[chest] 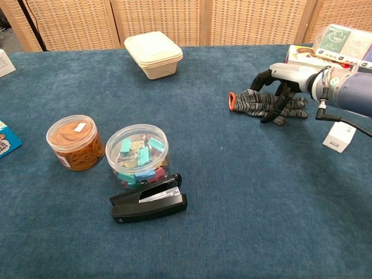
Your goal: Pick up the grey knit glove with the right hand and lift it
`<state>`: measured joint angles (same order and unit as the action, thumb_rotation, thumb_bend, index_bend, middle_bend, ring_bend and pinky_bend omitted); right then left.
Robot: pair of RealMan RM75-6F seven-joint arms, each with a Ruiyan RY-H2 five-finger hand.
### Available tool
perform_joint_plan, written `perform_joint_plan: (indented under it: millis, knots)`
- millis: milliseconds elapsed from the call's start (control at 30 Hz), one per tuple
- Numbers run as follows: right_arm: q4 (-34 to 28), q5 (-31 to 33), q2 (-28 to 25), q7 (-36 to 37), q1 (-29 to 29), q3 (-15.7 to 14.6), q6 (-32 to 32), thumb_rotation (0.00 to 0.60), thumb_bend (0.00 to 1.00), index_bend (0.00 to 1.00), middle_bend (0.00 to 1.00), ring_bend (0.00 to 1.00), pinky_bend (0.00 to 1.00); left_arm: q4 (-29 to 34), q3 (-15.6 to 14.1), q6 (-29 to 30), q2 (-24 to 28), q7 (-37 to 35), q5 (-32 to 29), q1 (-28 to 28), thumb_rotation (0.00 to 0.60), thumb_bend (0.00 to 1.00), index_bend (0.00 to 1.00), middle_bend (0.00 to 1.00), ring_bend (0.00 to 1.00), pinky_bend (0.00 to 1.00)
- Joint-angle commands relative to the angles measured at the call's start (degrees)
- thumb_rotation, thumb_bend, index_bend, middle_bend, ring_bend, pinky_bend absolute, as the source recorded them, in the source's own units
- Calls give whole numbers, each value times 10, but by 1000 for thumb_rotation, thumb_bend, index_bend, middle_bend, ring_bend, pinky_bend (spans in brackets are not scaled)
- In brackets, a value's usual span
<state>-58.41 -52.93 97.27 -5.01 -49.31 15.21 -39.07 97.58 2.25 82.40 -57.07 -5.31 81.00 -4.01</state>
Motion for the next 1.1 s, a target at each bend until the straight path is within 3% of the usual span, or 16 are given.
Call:
perform_joint_plan:
  millis: [33,267,367,567,900,1100]
  knots:
    - [4,-5,5,1,1,-1,-5,600,164,310,263,180,314,0,0,-1,0,0,1,0,600,0,0,0,0,0]
    - [12,-31,12,30,13,4,-30,600,233,490,473,394,569,1,0,-3,-1,2,1,0,600,0,0,0,0,0]
    - [14,-43,13,40,18,2,-35,600,297,535,520,445,635,2,-1,-4,-2,5,1,-1,600,0,0,0,0,0]
    - [-3,-70,4,64,31,-1,-51,600,452,566,543,473,661,5,-2,-12,-1,9,3,-4,600,0,0,0,0,0]
    - [-109,-96,-55,60,43,2,-71,600,477,571,548,475,661,-1,-11,-95,43,-24,79,-74,600,0,0,0,0,0]
    - [-186,-72,-95,36,37,11,-56,600,484,573,550,475,661,-16,0,-130,65,-35,131,-130,600,0,0,0,0,0]
